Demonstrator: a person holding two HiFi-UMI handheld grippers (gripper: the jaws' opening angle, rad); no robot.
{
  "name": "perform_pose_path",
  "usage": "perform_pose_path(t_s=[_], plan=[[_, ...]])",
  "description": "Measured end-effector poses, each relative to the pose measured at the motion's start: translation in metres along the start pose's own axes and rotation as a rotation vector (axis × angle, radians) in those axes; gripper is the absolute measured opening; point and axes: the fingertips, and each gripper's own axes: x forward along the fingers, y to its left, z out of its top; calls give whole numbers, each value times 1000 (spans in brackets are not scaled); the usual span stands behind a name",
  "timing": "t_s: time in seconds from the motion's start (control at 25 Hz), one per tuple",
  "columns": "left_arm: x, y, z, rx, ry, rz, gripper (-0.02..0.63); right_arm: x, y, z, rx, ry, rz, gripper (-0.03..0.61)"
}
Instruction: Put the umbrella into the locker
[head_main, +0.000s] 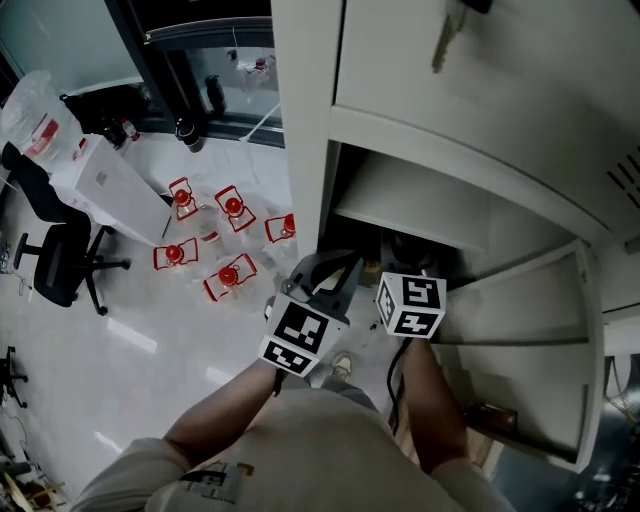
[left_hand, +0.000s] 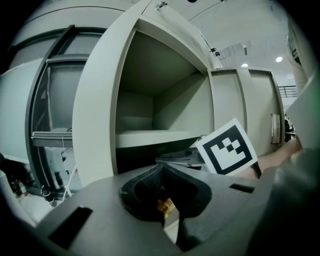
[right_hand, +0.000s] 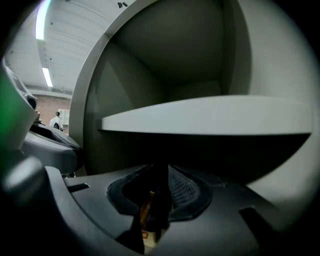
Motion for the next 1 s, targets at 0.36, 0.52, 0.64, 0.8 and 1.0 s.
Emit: perform_pose_path(t_s=[0.36,0.52,0.64,0.8,1.0], plan=[[-11,-5,26,31,-58,-19,8,-51,10,18,-6,-34,-12,41],[-18,-10,36,43,-82,-29,8,-74,13,28,1,-51,-10,25],[-26,-13,46,49,-103,-34,8,-93,13,43,16,-89,-10,18],[-43,-15,72,75,-158,-34,8,-118,11,75,17,-161,-21,17],[-76,-16,123,189,-283,-6,8,-150,9,118,-45,-225,-54,12]])
